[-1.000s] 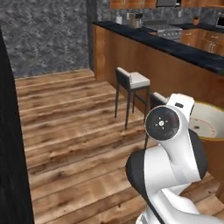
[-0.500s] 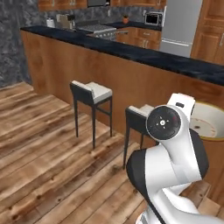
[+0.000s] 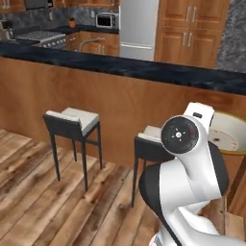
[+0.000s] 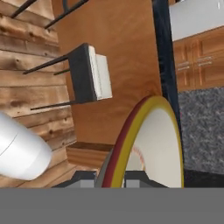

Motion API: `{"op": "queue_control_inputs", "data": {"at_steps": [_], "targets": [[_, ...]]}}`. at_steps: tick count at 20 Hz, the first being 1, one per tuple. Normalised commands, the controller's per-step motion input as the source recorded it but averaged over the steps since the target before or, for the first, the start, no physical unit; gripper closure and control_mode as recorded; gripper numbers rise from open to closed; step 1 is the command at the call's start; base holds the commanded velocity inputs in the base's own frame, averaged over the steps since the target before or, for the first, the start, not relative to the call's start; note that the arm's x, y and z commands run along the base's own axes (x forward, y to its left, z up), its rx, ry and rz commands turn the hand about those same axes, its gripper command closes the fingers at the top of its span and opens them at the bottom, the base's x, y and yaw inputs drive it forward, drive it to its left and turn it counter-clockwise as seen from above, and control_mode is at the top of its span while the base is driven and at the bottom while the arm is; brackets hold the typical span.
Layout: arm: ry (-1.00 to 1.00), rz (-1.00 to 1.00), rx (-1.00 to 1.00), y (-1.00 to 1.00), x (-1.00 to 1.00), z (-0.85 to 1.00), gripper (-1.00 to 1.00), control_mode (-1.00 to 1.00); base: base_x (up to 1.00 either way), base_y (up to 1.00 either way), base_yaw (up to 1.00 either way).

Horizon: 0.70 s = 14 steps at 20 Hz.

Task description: Pick up the bowls from the cabinet and place each bowl in front of a stool on the dining counter.

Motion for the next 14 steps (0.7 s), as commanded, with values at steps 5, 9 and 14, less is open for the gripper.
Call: {"op": "queue_control_inputs", "data": {"at_steps": [5, 9, 14], "targets": [[0.00, 0.00, 0.00, 0.00, 0.00, 0.00, 1.00, 1.00, 0.71, 0.67, -0.61], [0.00, 0.00, 0.00, 0.00, 0.00, 0.00, 1.00, 1.00, 0.61, 0.62, -0.43], [0.00, 0.00, 0.00, 0.00, 0.00, 0.00, 1.00, 1.00, 0.48, 0.41, -0.48]]}}
